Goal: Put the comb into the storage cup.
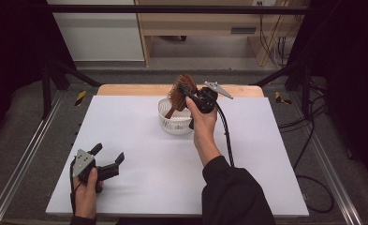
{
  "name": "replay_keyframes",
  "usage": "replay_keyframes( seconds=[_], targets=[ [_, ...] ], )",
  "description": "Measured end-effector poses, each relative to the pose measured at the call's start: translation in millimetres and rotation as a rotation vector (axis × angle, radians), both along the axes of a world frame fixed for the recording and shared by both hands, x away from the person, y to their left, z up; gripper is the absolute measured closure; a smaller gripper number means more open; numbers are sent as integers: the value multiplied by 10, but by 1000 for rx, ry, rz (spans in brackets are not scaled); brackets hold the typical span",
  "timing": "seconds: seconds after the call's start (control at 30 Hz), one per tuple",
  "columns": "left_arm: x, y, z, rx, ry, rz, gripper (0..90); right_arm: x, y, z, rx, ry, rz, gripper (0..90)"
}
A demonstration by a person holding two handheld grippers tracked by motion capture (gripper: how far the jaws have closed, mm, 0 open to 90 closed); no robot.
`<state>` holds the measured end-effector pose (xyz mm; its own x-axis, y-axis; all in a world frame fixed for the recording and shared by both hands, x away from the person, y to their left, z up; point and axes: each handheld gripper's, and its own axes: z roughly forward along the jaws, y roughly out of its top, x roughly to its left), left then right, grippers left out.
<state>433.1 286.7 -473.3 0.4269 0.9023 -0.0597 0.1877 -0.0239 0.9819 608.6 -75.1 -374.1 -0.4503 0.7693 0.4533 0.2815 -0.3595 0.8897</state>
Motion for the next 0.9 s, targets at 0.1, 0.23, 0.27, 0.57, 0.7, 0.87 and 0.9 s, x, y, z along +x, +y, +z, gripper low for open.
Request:
replay_keyframes(
  seconds=[0.1, 0.23, 0.27, 0.57, 0.7, 0.87, 0.9],
  targets=[
    [0, 3, 0, -1, 0, 1, 35, 2, -1, -1, 1, 0, -1, 499],
    [1, 2, -1, -2, 0, 0, 36, 2, 7, -4, 1, 1, 0, 498],
    [1, 2, -1, -2, 0, 0, 36, 2, 8, -6, 0, 1, 1, 498],
    [1, 1, -1, -2, 0, 0, 36, 5, 18, -25, -5, 1, 4, 497],
    [1, 1, -1, -2, 0, -1, 35, 4, 20, -29, -11, 1, 6, 497],
    [1, 2, 0, -2, 0, -2, 36, 6, 23, -45, -18, 5, 8, 497],
    [1, 1, -1, -2, 0, -2, 35, 7, 23, -49, -18, 5, 8, 497]
  ],
)
